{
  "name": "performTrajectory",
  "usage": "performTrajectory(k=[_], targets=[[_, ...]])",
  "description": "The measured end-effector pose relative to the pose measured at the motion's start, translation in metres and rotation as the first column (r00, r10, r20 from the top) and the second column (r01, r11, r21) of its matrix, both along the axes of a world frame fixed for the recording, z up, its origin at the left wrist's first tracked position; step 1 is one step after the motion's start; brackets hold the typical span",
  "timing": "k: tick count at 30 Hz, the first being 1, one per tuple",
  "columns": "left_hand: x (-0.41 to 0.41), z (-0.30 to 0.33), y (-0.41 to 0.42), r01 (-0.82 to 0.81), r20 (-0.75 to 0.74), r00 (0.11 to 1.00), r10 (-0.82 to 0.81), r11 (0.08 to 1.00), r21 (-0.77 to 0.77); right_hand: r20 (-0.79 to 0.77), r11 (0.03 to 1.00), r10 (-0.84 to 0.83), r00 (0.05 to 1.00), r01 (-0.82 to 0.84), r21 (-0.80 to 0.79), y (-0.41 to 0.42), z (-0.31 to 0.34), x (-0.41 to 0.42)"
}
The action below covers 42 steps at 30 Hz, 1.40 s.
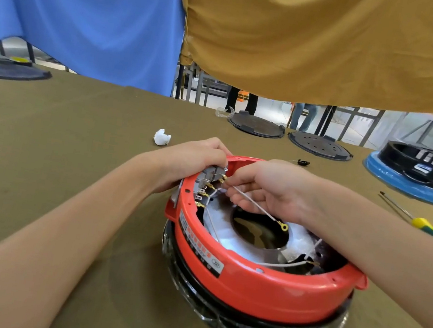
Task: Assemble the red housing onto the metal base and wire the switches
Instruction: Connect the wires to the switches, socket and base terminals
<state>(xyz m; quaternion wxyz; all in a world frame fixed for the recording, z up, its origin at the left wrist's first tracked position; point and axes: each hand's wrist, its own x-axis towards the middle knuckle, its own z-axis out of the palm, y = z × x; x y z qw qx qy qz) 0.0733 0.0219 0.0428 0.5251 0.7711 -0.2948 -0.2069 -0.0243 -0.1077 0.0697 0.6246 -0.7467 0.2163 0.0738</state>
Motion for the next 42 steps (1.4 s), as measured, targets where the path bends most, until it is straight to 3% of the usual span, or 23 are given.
performTrajectory(k=[11,15,19,22,25,29,34,37,40,42], targets=[[-0.002,0.002,0.001,0.003,0.008,1.0,-0.003,0.999,0.034,0.002,0.999,0.016,1.0,-0.016,-0.05,-0.002,0.001,0.001],[-0.005,0.01,0.005,-0.023,0.102,0.995,0.013,0.995,0.096,0.001,0.993,0.018,1.0,-0.018,-0.114,-0.007,0.012,-0.005],[0.003,0.014,0.01,-0.145,0.263,0.959,0.102,0.978,0.149,0.121,0.982,-0.004,0.993,0.026,-0.186,-0.024,0.038,-0.014],[0.005,0.014,0.011,-0.371,0.5,0.847,0.179,0.874,0.314,0.213,0.971,-0.083,0.973,0.127,-0.202,-0.039,0.049,-0.021],[0.005,0.02,0.019,-0.49,0.551,0.816,0.176,0.715,0.498,0.262,0.934,-0.122,0.957,0.2,-0.297,-0.048,0.047,-0.025],[0.011,0.028,0.024,-0.59,0.649,0.735,0.196,0.656,0.471,0.295,0.853,-0.126,0.947,0.256,-0.454,-0.058,0.032,-0.026],[0.006,0.02,0.016,-0.343,0.499,0.854,0.149,0.882,0.324,0.311,0.794,-0.124,0.942,0.282,-0.538,-0.066,0.022,-0.024],[0.0,0.032,0.024,-0.305,0.501,0.864,0.053,0.846,0.437,0.316,0.771,-0.089,0.945,0.266,-0.579,-0.066,0.021,-0.023],[-0.006,0.043,0.035,-0.006,0.203,0.97,-0.134,0.823,0.567,0.29,0.703,0.006,0.957,0.202,-0.682,-0.066,0.022,-0.023],[-0.008,0.041,0.033,0.016,0.155,0.981,-0.113,0.852,0.523,0.26,0.658,0.074,0.963,0.149,-0.738,-0.066,0.024,-0.025]])
